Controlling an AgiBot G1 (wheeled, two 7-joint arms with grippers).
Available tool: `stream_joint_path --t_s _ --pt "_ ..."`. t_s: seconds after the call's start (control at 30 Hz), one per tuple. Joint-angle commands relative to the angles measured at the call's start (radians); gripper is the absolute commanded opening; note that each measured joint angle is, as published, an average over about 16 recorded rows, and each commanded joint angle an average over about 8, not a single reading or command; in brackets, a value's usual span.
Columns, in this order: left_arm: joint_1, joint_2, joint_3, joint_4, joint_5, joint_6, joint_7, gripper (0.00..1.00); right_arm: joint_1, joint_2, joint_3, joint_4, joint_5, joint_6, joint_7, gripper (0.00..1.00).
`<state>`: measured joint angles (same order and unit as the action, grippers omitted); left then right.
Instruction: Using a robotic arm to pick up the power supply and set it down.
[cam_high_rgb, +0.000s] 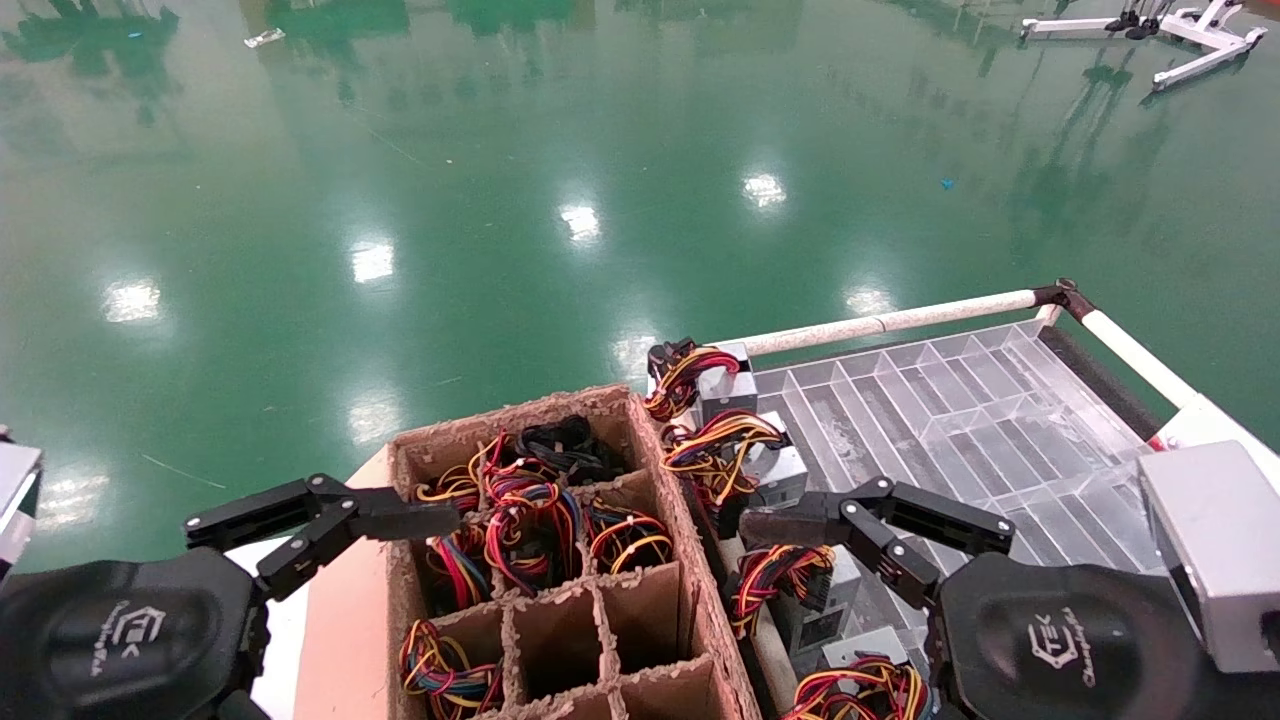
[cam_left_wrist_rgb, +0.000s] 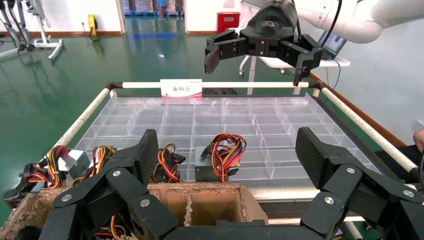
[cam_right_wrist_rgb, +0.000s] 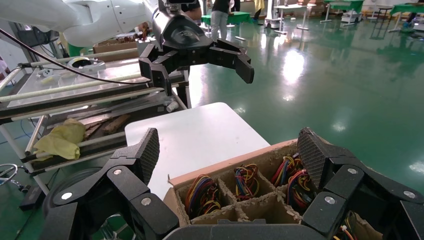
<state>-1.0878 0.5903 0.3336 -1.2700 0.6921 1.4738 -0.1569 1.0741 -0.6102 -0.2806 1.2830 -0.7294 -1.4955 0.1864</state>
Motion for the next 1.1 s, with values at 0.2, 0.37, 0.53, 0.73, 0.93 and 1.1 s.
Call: stream_joint_path --t_s 0.2,0.37,0.53,0.73,0.93,1.1 --pt "0.0 0.0 0.0 0.0 0.0 0.0 0.0 1.0 0.0 0.0 0.0 0.0 0.0 0.0 0.0 1.0" --pt "0.0 0.0 0.0 0.0 0.0 0.0 0.0 1.0 0.0 0.0 0.0 0.0 0.0 0.0 0.0 1.0" --pt "0.0 0.0 0.0 0.0 0.0 0.0 0.0 1.0 0.0 0.0 0.0 0.0 0.0 0.0 0.0 1.0" --pt "0.0 0.0 0.0 0.0 0.0 0.0 0.0 0.38 0.0 0.0 0.0 0.0 0.0 0.0 0.0 1.0" --pt "0.0 0.0 0.0 0.0 0.0 0.0 0.0 0.0 0.0 0.0 0.0 0.0 0.0 0.0 0.0 1.0" --pt "0.0 0.0 0.0 0.0 0.0 0.0 0.0 0.0 0.0 0.0 0.0 0.0 0.0 0.0 0.0 1.0"
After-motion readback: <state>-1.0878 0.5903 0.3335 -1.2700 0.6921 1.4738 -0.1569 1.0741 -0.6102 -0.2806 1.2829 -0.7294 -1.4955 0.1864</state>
